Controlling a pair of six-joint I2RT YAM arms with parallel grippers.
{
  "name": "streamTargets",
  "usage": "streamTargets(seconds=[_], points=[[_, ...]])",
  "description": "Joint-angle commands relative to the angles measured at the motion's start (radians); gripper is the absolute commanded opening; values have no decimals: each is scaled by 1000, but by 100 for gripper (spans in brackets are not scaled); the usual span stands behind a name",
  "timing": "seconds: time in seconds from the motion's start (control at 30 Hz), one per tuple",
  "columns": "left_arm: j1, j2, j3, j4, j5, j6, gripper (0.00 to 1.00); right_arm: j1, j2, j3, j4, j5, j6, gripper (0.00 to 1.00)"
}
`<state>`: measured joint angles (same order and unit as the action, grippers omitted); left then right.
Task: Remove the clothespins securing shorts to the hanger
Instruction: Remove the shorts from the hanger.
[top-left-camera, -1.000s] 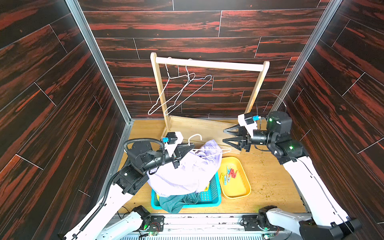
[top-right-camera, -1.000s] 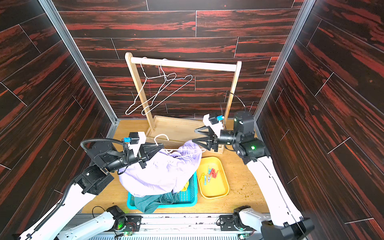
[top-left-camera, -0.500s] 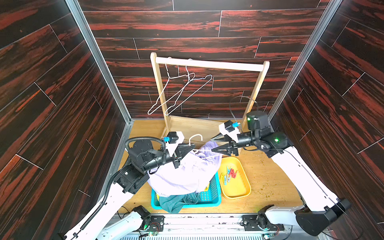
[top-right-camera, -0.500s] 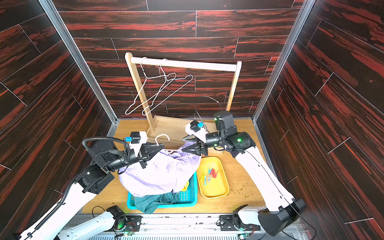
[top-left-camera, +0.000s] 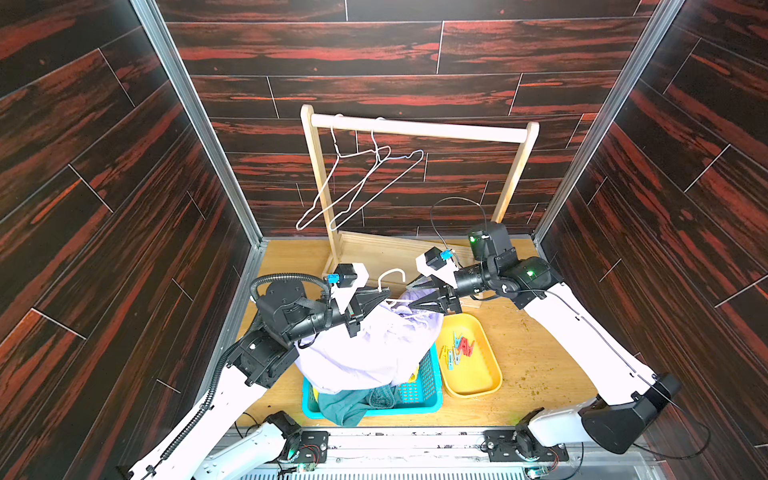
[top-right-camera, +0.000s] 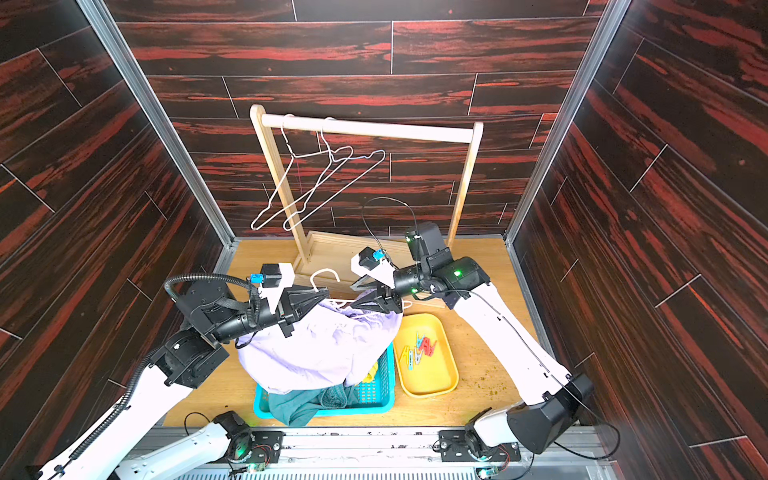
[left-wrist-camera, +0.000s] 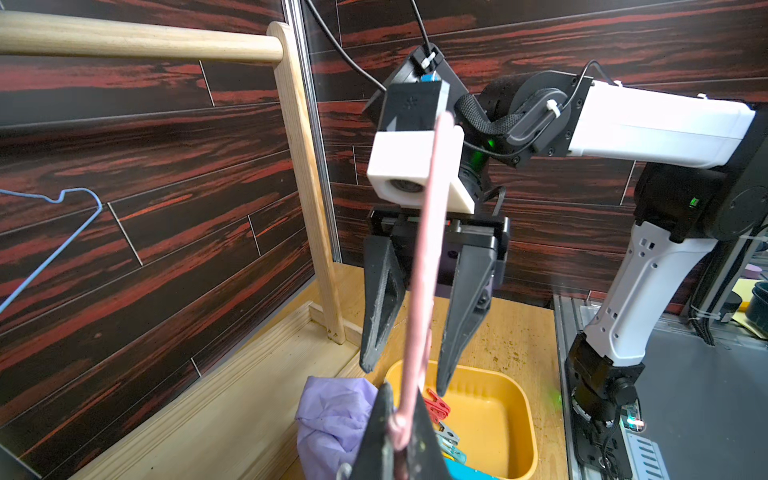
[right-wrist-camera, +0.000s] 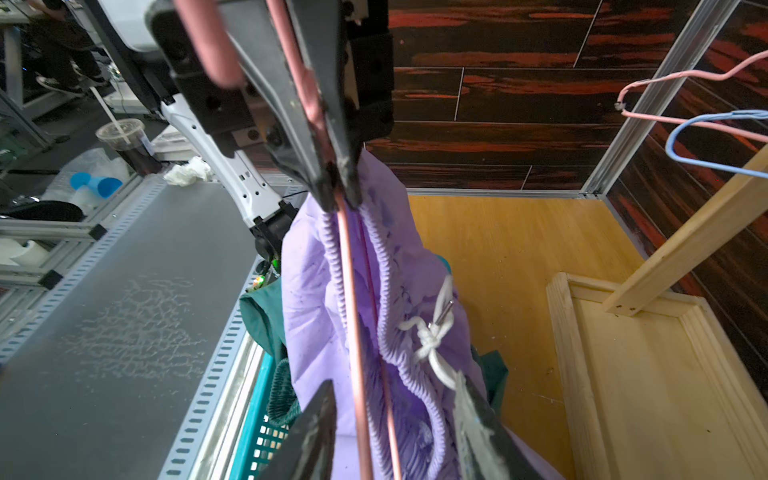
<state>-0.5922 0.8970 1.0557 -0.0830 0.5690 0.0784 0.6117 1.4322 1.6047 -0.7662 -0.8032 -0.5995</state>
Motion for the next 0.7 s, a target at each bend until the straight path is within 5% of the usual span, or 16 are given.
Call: streamTargets(seconds=[0.0,0.67], points=[[-1,-3,37,22,21,10,0,10,20,-14,-47,42,-24,43],[-3,5,41,20,-4,-8,0,36,1,-67,21,25,-13,0]])
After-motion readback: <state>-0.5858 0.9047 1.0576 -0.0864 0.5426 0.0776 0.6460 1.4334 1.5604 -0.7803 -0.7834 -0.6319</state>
